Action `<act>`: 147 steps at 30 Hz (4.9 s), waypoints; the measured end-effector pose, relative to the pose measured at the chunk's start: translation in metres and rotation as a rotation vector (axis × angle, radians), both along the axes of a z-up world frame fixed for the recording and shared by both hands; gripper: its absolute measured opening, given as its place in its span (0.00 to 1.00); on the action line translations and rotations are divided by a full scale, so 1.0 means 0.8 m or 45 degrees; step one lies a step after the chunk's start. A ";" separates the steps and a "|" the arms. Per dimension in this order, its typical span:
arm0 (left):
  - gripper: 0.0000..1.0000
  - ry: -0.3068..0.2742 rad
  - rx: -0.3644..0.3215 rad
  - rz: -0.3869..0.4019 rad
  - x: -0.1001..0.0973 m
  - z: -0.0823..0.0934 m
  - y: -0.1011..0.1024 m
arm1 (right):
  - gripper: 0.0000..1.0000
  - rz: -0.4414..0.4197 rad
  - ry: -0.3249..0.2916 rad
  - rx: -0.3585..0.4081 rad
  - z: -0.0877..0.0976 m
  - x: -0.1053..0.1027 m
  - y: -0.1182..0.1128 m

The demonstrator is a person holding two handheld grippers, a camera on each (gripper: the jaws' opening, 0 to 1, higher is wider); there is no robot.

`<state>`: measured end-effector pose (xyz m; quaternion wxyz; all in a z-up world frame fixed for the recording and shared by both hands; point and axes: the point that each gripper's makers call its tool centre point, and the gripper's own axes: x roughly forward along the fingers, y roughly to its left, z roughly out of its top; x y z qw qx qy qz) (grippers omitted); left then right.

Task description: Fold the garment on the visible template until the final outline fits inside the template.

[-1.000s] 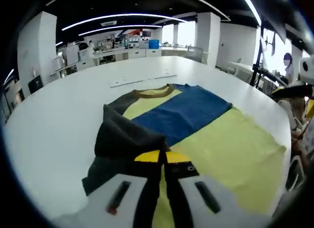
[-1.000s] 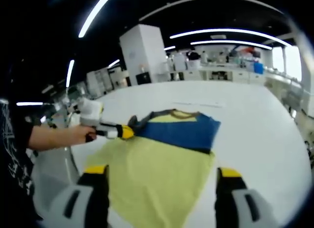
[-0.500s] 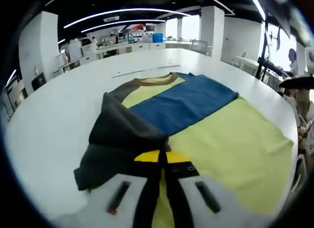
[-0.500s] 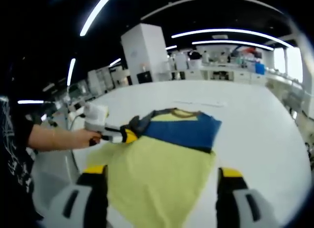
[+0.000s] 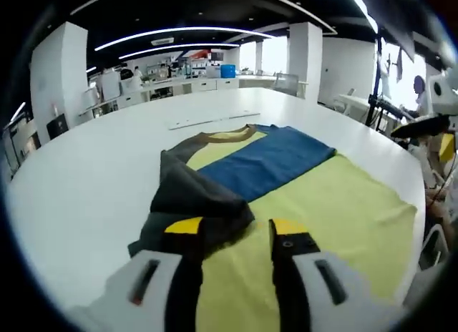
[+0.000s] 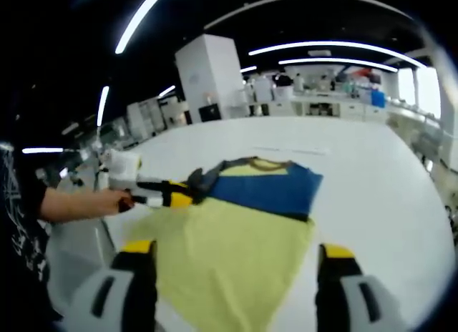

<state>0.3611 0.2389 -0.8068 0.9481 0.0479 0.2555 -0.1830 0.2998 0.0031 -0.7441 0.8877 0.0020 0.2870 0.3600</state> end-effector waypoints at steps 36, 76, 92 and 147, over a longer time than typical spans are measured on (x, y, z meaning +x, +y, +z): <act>0.46 -0.011 0.073 0.041 0.016 0.034 0.157 | 0.99 0.141 -0.008 -0.028 0.000 -0.014 0.025; 0.11 0.208 0.072 -0.157 0.008 -0.041 0.126 | 0.97 0.074 0.044 -0.048 -0.015 -0.004 0.014; 0.01 0.253 0.000 -0.072 0.010 -0.040 0.125 | 0.96 0.072 0.057 -0.057 -0.018 -0.009 0.012; 0.00 -0.027 -0.024 0.663 -0.018 0.024 0.352 | 0.97 0.077 0.056 -0.056 -0.021 -0.007 0.014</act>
